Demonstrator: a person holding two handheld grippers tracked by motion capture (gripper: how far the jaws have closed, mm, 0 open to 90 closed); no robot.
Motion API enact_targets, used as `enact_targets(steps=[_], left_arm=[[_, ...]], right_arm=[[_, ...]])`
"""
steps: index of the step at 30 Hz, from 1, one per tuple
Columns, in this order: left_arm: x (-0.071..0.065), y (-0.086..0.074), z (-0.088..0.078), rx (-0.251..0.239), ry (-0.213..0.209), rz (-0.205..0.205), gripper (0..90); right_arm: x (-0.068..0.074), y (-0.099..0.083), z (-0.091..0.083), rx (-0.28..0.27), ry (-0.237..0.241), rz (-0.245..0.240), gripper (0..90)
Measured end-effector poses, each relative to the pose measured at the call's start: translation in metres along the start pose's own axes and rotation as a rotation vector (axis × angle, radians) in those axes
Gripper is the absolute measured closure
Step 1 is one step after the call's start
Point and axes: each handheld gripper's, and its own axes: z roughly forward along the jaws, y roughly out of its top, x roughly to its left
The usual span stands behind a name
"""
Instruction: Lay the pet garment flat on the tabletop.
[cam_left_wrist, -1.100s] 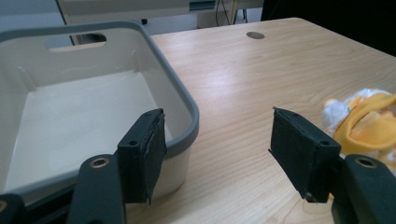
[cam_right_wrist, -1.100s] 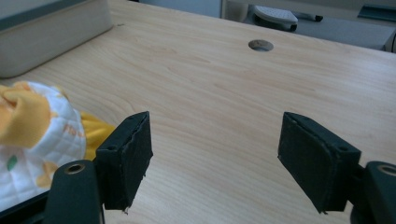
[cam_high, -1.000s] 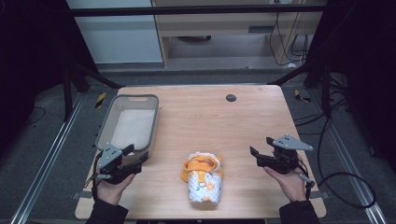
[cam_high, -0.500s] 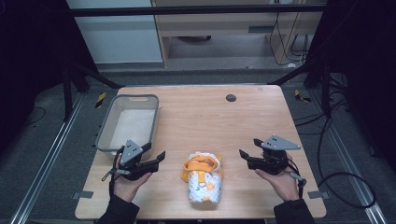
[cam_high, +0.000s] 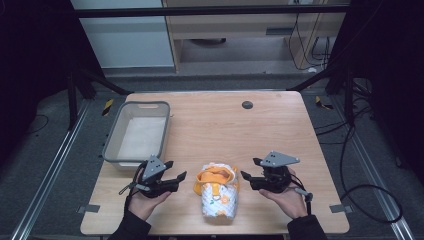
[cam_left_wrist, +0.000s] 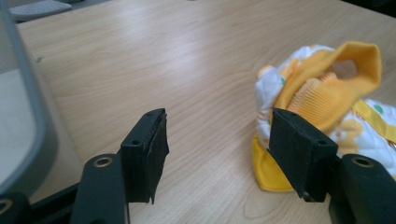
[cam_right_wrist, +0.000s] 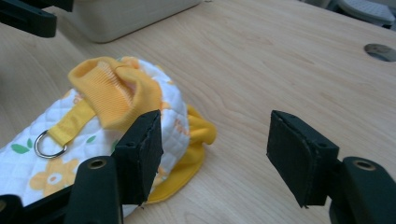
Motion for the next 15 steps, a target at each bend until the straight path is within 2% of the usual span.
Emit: enact_targets(steps=[6,15], left_arm=[[-0.011,-0.003,0.011,0.047,-0.036,0.043,37.6],[-0.019,-0.006,0.023,0.095,-0.059,0.087,38.8]], right_arm=[[0.01,-0.001,0.01,0.026,0.044,-0.04,38.1],[0.018,-0.006,0.024,0.07,0.092,-0.056,41.7]])
